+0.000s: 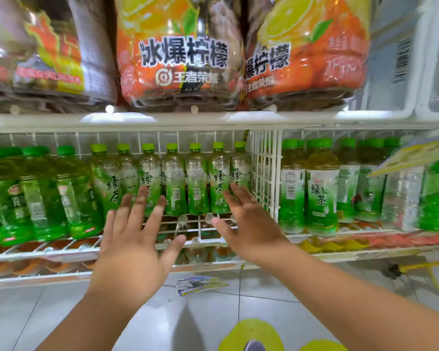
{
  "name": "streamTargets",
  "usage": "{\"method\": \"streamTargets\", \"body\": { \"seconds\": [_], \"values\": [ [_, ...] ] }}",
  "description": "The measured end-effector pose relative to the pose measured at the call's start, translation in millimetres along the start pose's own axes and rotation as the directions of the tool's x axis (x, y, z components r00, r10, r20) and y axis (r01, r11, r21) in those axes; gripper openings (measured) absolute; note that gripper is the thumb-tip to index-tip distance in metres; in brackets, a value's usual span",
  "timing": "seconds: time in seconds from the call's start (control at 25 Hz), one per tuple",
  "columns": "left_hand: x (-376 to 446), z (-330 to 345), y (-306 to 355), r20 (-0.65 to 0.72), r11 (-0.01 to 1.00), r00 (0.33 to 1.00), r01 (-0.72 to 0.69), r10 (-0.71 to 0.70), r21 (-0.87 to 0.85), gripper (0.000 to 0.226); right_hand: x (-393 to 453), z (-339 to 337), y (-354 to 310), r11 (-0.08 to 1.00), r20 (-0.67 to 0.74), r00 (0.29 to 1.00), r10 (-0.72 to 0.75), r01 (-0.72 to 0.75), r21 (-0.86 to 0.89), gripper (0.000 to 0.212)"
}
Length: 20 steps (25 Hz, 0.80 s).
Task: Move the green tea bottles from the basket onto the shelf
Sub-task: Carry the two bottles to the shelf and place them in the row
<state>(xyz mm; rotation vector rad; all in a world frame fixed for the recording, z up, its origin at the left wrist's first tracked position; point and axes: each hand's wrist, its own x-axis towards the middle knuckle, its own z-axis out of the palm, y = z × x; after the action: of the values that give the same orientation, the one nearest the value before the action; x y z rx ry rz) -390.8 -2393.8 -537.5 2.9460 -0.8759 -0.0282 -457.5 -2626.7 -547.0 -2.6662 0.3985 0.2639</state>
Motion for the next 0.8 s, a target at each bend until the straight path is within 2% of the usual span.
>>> {"method": "streamTargets", "body": {
  "seconds": [0.28, 0.44, 0.64, 0.8],
  "values": [
    [-43, -81, 34, 0.002, 0.992, 0.992, 0.125, -0.125, 0.025, 0.088, -71, -62, -34, 0.992, -0.046, 0.998, -0.036, 0.030, -0.118, 0.082],
    [-76, -145, 45, -0.011, 0.992, 0.993, 0.116, -0.116, -0.051, 0.090, -129, -106, -57, 0.990, -0.125, 0.988, -0.094, 0.079, -0.119, 0.086],
    [-148, -224, 49, -0.054, 0.996, 0.997, 0.051, -0.055, -0.068, 0.087, -224, -154, -90, 0.999, -0.198, 0.980, -0.020, 0.012, -0.040, 0.091],
    [-209, -304, 53, -0.045, 0.998, 0.999, 0.011, -0.014, -0.063, 0.087, -313, -200, -135, 0.999, -0.213, 0.977, -0.018, 0.009, -0.044, 0.079]
  ]
}}
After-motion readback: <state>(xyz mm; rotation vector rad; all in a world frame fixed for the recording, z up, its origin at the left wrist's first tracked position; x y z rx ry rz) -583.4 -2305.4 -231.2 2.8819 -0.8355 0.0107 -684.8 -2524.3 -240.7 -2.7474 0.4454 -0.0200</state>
